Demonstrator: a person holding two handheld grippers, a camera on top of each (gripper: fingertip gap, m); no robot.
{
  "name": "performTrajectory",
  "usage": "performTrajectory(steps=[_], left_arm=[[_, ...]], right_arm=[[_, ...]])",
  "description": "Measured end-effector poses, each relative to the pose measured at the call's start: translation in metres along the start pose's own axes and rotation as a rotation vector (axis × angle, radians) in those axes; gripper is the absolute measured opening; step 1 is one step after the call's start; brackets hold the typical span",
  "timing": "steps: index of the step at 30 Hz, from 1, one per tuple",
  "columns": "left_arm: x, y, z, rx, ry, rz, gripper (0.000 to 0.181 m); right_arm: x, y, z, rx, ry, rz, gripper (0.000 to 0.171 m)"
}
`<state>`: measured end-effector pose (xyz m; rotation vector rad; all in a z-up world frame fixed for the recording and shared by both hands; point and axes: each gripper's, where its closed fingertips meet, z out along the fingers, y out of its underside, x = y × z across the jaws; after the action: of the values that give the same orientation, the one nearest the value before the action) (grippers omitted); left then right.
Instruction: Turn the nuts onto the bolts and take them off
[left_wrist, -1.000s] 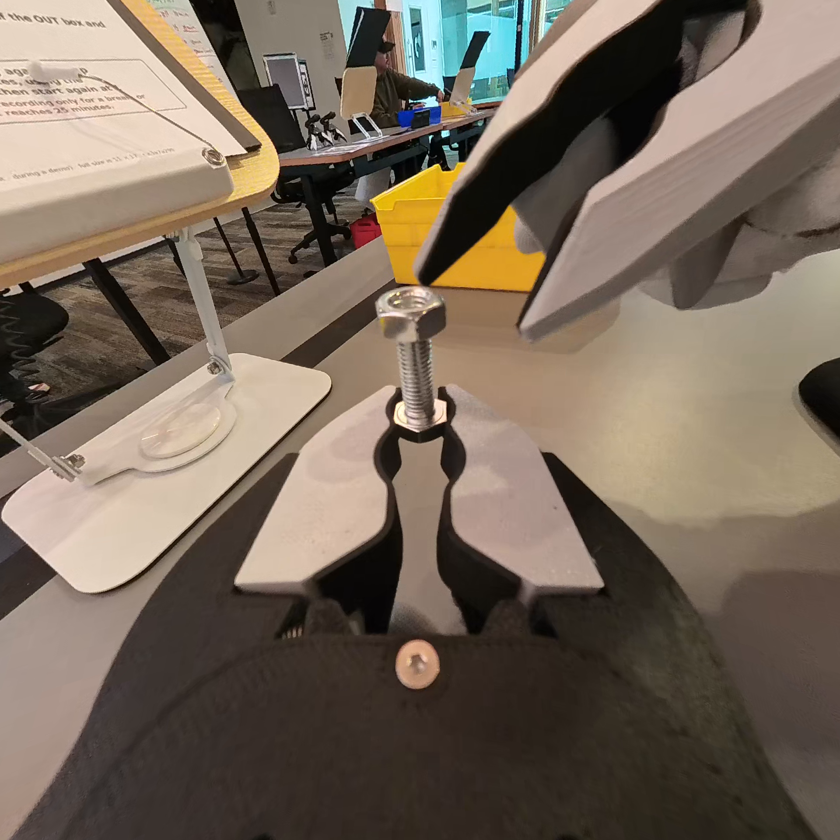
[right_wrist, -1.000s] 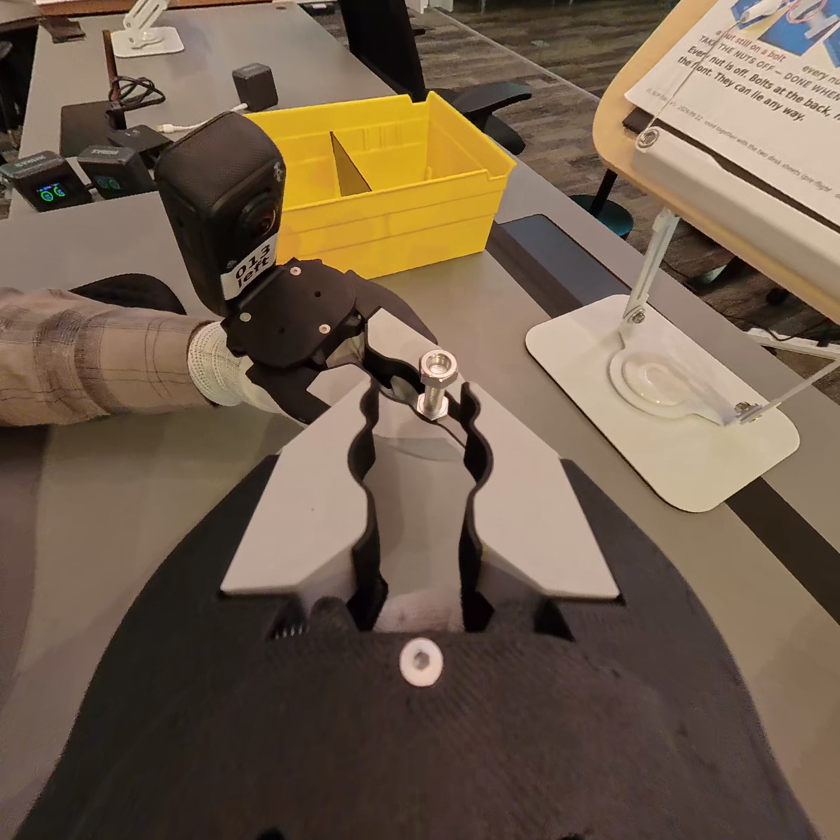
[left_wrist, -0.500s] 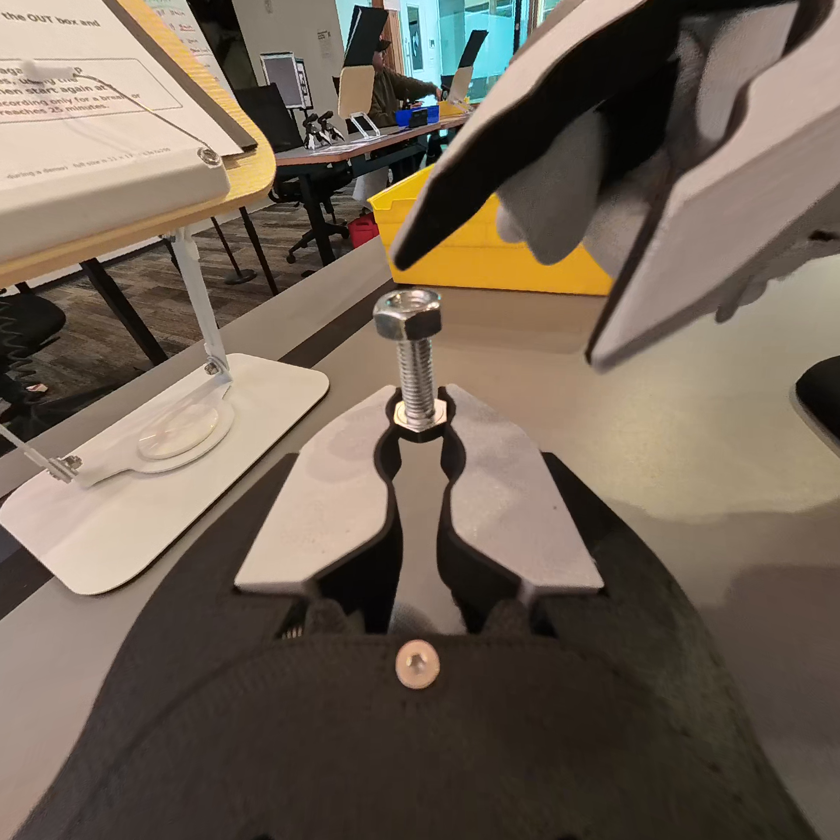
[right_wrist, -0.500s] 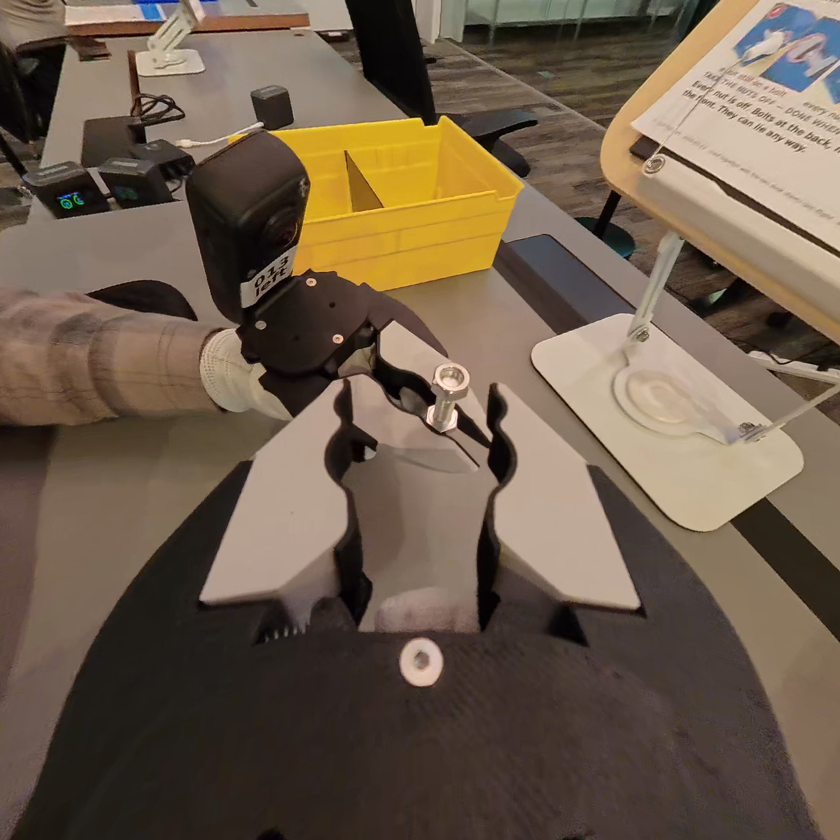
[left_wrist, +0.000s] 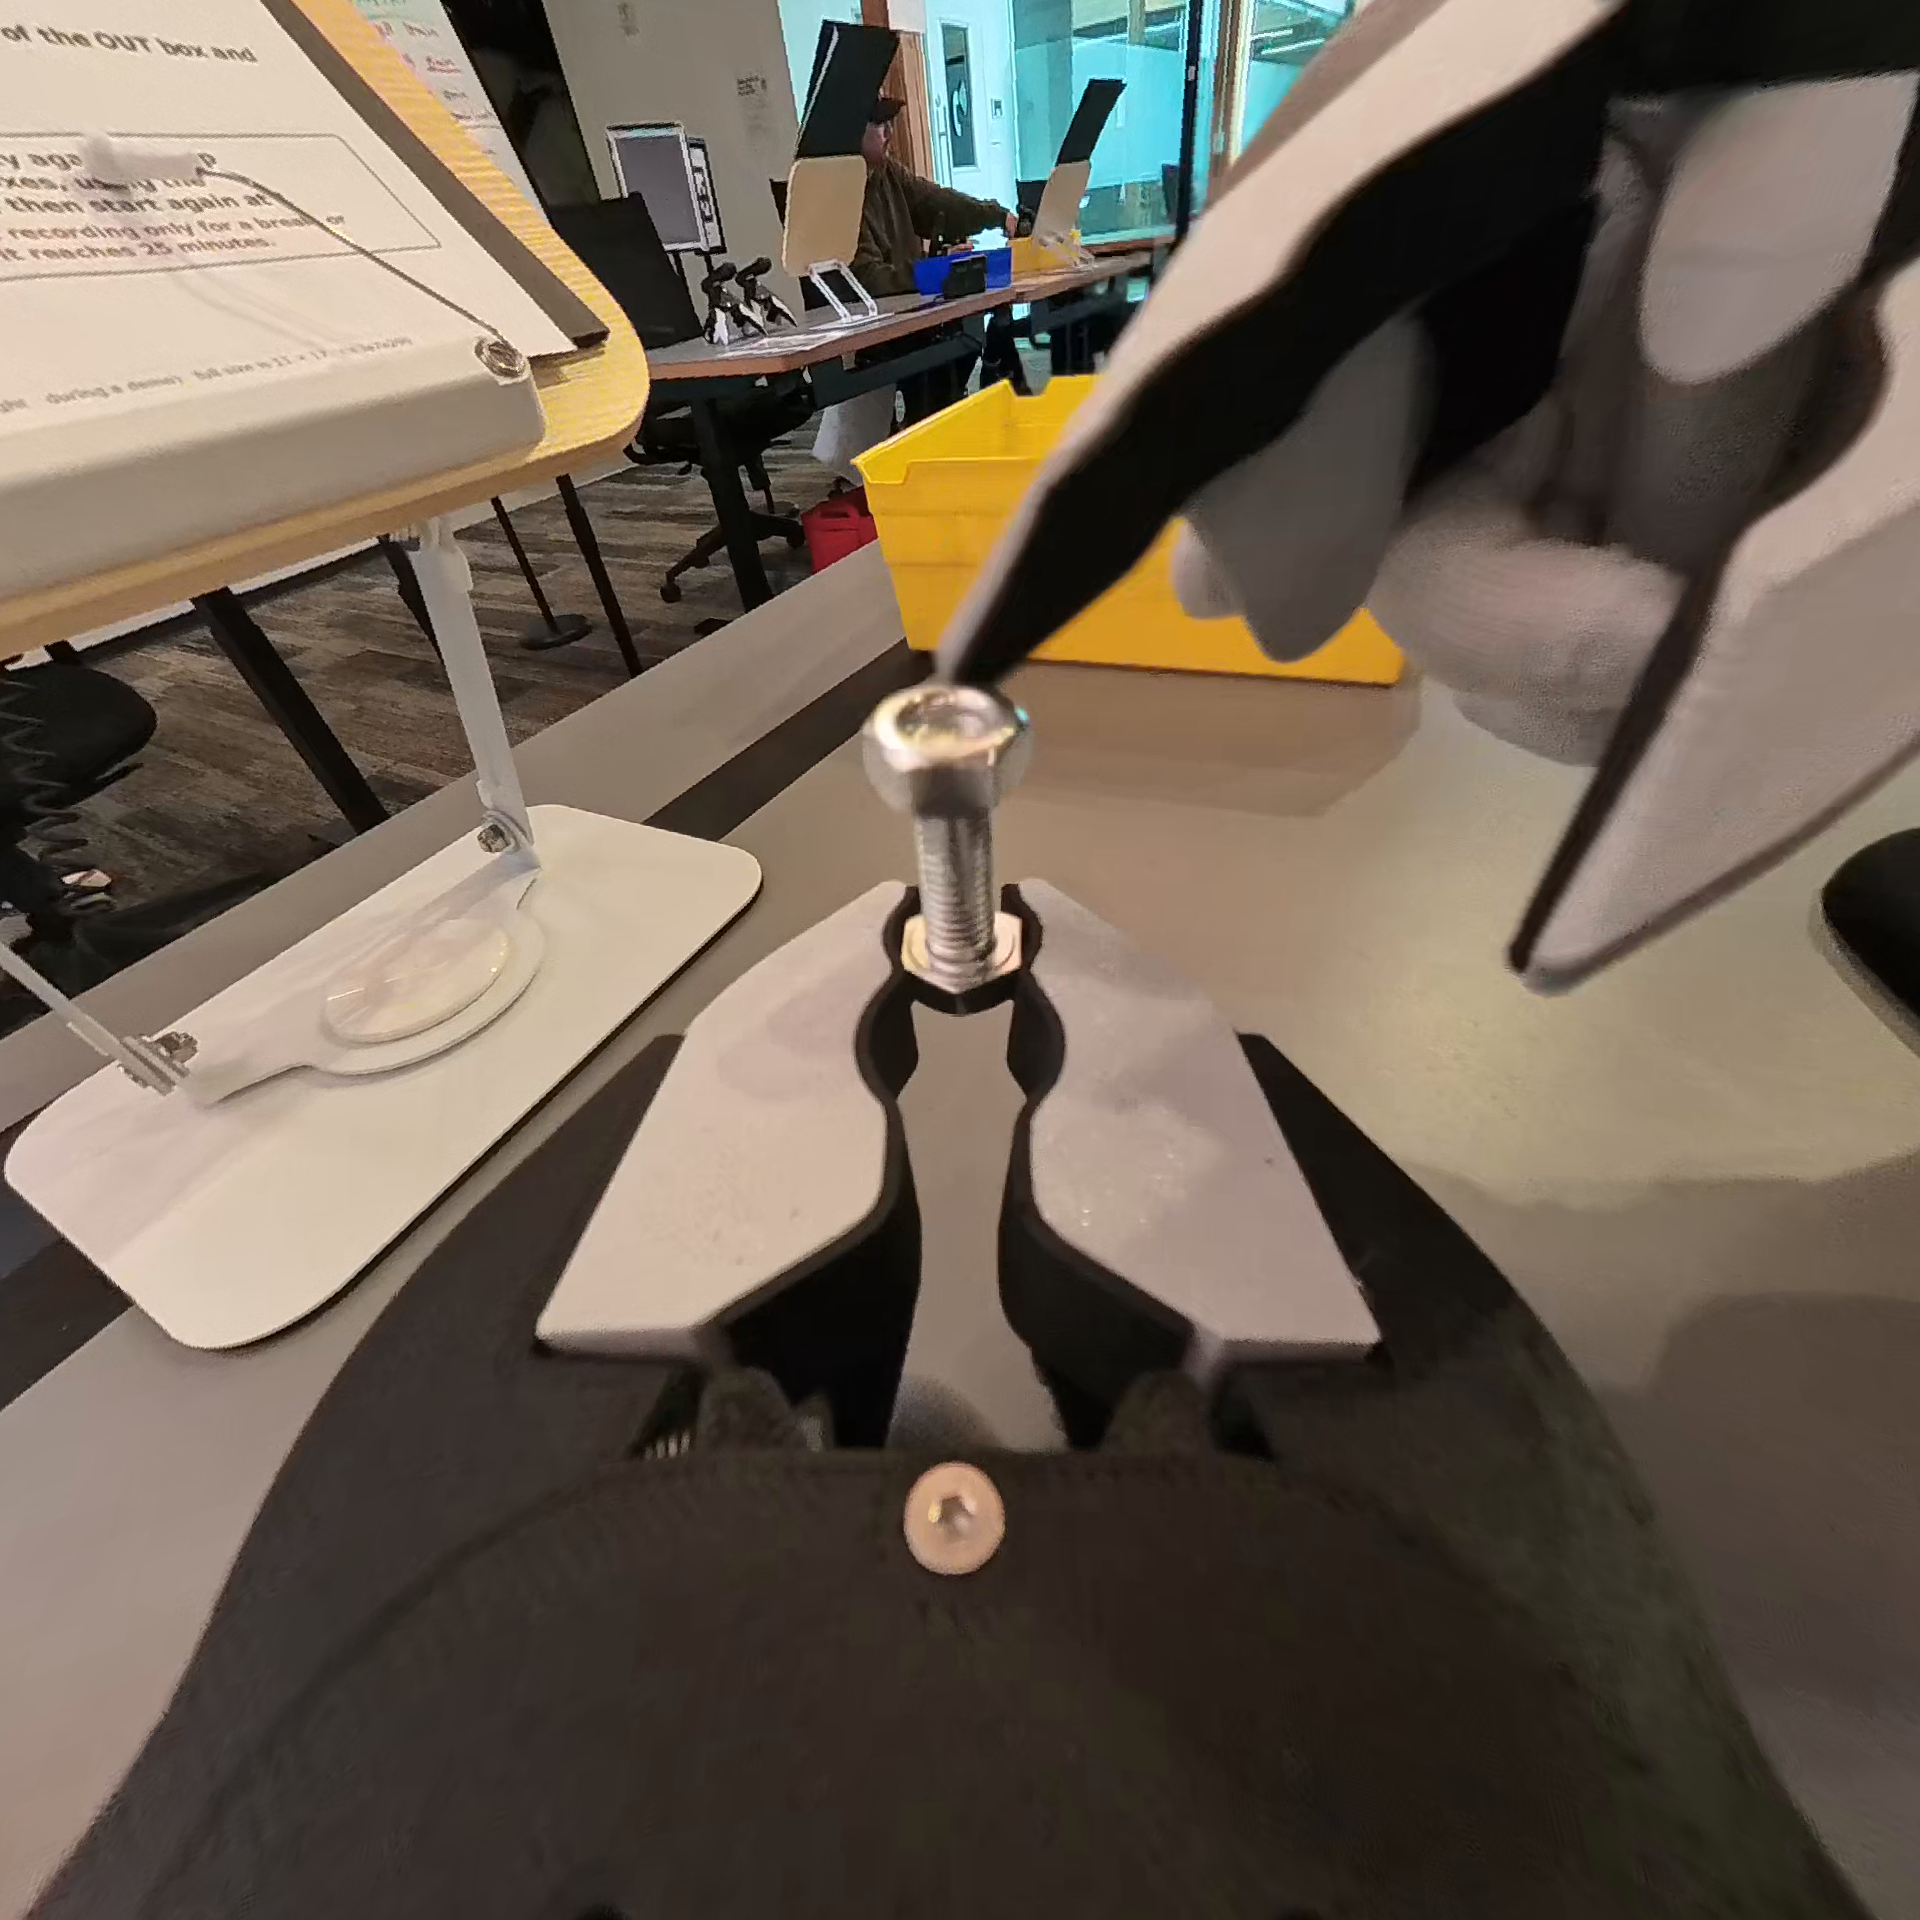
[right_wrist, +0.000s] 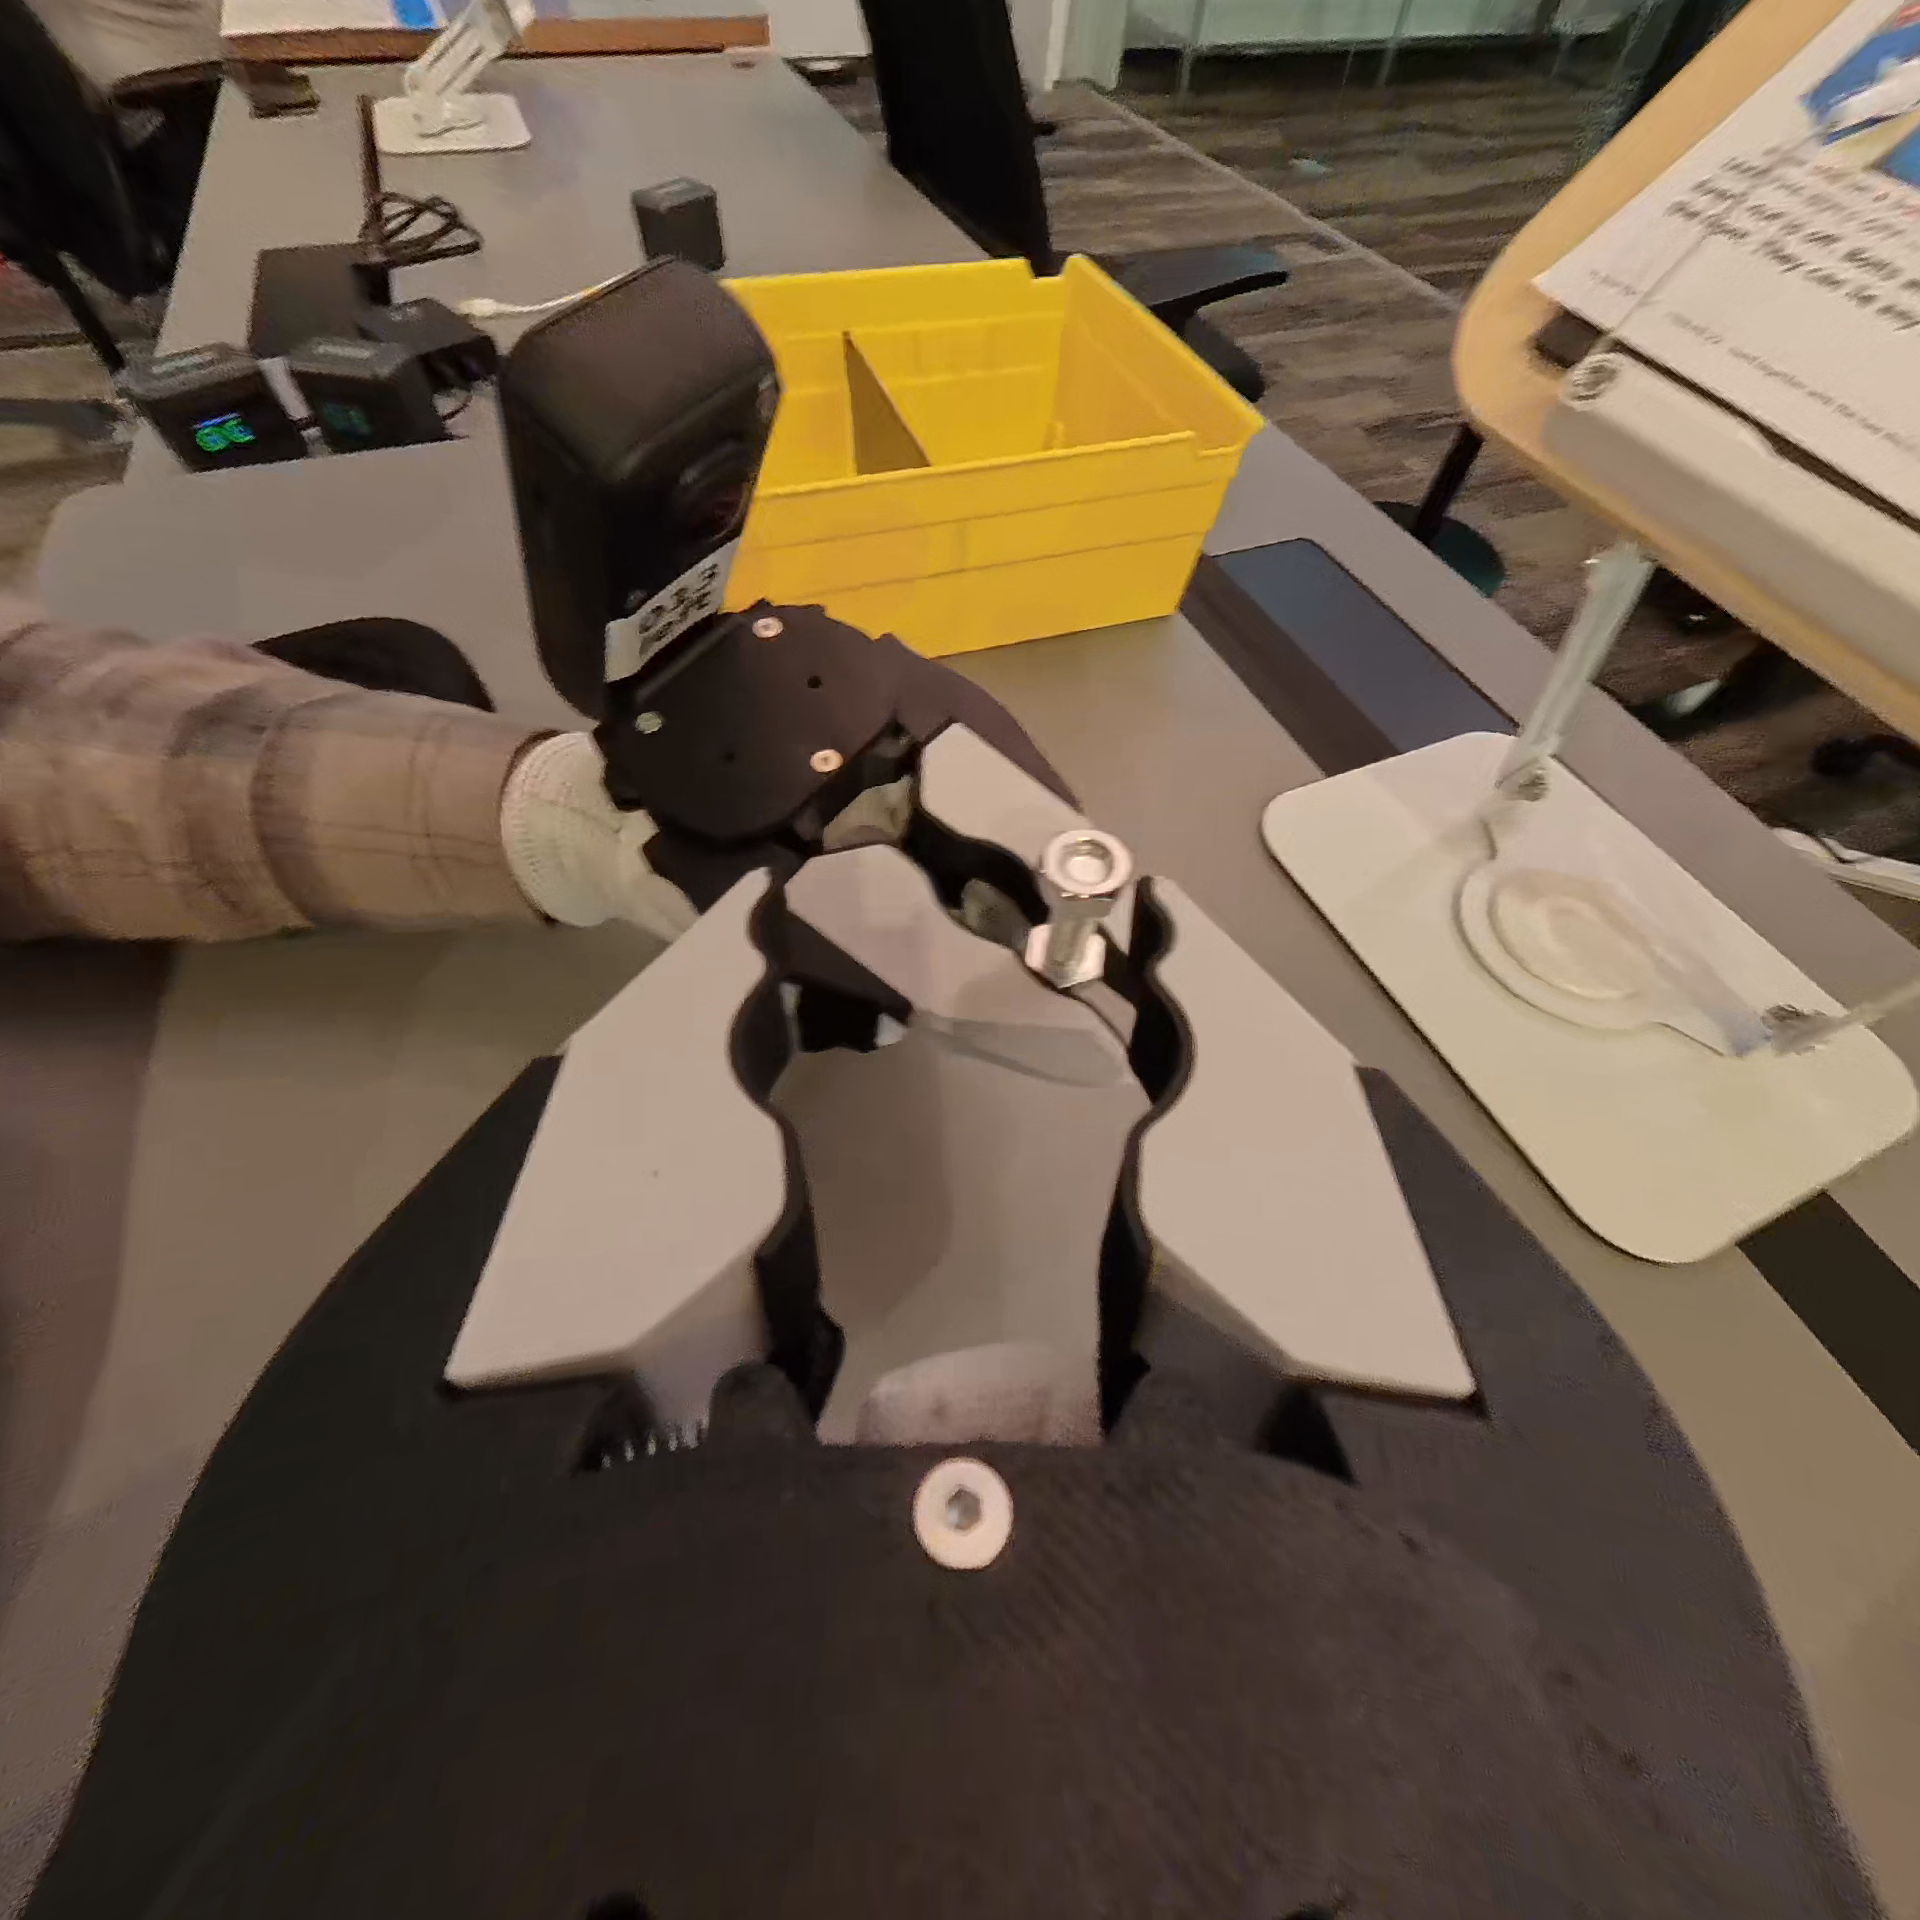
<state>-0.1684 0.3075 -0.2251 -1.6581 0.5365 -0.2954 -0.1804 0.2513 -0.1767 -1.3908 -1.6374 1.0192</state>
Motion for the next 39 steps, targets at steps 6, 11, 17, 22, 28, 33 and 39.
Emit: performTrajectory(steps=[6,11,17,22,28,33,39], left_arm=[[-0.003,-0.002,-0.002,0.007,-0.003,-0.015,0.014],[0.000,-0.001,0.000,0.003,0.005,-0.010,0.014],[-0.003,-0.002,-0.002,0.007,0.003,-0.022,0.013],[0.001,0.000,0.000,-0.003,0.012,-0.014,0.013],[0.001,0.000,0.000,-0.009,0.017,-0.004,0.013],[-0.002,-0.001,-0.002,0.000,0.014,-0.020,0.012],[0.005,0.002,0.001,-0.020,0.024,0.021,0.012]], right_arm=[[-0.017,-0.004,-0.009,0.042,-0.123,0.012,0.019],[0.000,0.000,0.003,0.009,0.006,-0.010,0.076],[-0.030,0.004,-0.006,0.001,-0.204,0.009,0.004],[-0.008,-0.003,0.001,0.024,-0.030,-0.034,0.063],[-0.009,0.010,0.013,-0.060,-0.008,-0.093,0.057],[-0.040,0.009,-0.007,-0.049,-0.212,-0.092,0.000],[-0.010,0.003,0.009,-0.067,0.004,-0.194,0.039]])
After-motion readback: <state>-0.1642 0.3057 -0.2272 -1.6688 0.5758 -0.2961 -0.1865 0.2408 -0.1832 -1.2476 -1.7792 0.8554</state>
